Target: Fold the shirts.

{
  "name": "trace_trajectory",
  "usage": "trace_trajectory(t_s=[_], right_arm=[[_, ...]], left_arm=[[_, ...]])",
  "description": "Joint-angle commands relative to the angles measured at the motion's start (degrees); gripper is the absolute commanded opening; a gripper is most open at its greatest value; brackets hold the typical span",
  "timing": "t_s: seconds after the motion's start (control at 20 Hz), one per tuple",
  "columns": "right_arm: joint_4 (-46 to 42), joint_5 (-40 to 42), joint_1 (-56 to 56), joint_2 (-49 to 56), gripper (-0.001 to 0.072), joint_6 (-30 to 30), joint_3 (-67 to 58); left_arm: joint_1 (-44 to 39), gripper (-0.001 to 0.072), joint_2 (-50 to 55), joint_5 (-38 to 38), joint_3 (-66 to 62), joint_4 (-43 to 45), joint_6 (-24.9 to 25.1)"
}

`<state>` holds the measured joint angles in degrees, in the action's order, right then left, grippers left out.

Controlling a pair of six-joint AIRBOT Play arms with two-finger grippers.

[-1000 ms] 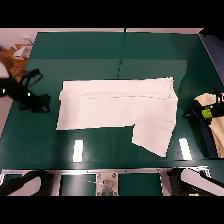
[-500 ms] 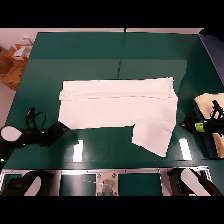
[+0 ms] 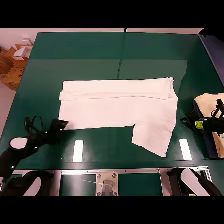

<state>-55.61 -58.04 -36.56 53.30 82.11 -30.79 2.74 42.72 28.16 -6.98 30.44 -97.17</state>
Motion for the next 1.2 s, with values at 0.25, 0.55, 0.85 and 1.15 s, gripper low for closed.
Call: trace_trajectory(t_s=[0.25, 0.55, 0.85, 1.15], right_arm=[[-3.5, -3.6, -0.1, 0.0, 0.0438, 1.7, 0.1], [-5.9, -6.4, 0.0, 1.5, 0.0435, 4.9, 6.7], [12.0, -2.8, 0.0, 8.4, 0.0216, -6.9, 11.3], [4.1, -7.7, -0.5, 3.9, 0.0013, -4.2, 5.1]], left_arm=[[-11.4, 0.0164, 9.7, -15.3, -3.0, -10.4, 2.3], [-11.4, 0.0020, 9.7, -14.7, -3.0, -10.0, 3.2], [-11.4, 0.0020, 9.6, -13.9, -3.0, -9.9, 3.2], [-6.3, 0.0018, 0.4, -2.5, -3.1, 2.6, 1.2]])
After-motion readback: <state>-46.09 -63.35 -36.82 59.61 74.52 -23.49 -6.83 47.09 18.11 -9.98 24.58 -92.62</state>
